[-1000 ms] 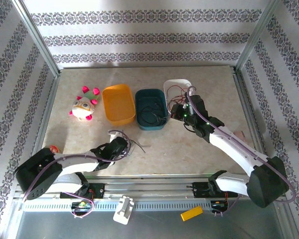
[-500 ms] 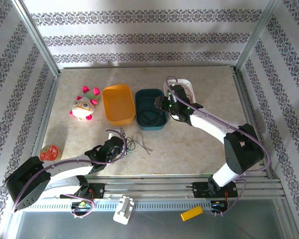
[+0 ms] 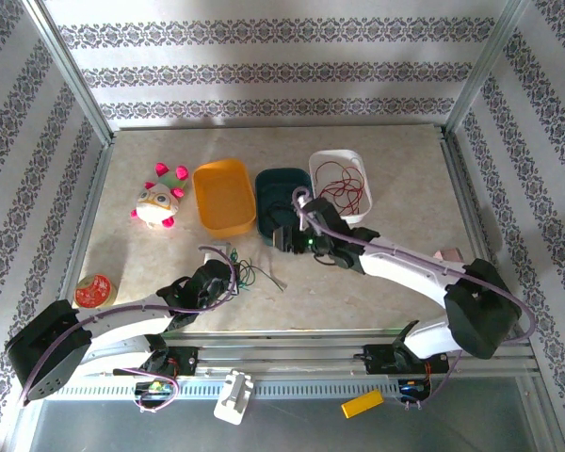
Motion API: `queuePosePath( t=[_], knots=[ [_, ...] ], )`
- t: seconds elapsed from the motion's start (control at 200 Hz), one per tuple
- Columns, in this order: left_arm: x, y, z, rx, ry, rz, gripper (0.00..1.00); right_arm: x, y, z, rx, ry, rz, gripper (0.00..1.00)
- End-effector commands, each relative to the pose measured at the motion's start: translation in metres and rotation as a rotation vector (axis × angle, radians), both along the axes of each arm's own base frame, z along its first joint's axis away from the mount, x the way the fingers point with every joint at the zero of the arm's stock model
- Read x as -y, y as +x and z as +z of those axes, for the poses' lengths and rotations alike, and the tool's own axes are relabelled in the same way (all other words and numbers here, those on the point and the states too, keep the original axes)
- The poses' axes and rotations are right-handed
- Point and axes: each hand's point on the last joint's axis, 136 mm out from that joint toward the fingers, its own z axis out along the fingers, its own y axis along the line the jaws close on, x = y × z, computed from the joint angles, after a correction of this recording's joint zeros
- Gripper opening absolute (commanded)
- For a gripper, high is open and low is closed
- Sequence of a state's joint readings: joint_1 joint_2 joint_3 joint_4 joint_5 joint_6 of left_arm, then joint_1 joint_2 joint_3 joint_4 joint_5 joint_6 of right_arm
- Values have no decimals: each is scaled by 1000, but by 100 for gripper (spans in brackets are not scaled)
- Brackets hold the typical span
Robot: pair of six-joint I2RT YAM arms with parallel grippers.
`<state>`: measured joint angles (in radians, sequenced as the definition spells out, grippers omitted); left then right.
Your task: Untangle the cables
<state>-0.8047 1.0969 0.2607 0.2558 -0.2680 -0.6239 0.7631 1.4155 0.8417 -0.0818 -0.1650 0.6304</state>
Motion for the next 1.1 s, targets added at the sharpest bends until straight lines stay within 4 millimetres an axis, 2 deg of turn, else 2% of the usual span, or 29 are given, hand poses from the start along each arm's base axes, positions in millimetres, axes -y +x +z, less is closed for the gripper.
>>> queuePosePath(
  t=[0.0, 0.145, 0.305, 0.51, 0.6, 0.675, 0.765, 0.865, 0.969, 1.094],
  knots=[
    [5, 6, 9, 40, -26, -18, 0, -16, -34, -25, -67, -33, 133, 48],
    [10, 6, 7, 28, -36, -32, 0, -26, -51, -56, -98, -169, 194, 49],
    [8, 6, 7, 25, -22, -29, 0, -17, -57, -89, -104, -405, 206, 49],
    [7, 6, 6, 21, -2, -29, 0, -7, -61, -114, -46, -655, 217, 48],
    [5, 6, 5, 19, 0, -23, 0, 0, -62, -121, -59, -708, 198, 40],
    [5, 6, 5, 19, 1, -22, 0, 6, -64, -126, -69, -724, 171, 21],
    [4, 6, 5, 21, 6, -19, 2, 17, -60, -123, -53, -739, 110, 0],
    [2, 7, 3, 20, 18, -11, 12, 33, -50, -108, -15, -724, 11, 0],
    [-1, 7, -2, 14, 33, 5, 22, 52, -36, -81, 23, -644, -120, 0],
    [-6, 7, -12, -5, 46, 32, 23, 82, -24, -47, 47, -502, -304, 0]
  ],
)
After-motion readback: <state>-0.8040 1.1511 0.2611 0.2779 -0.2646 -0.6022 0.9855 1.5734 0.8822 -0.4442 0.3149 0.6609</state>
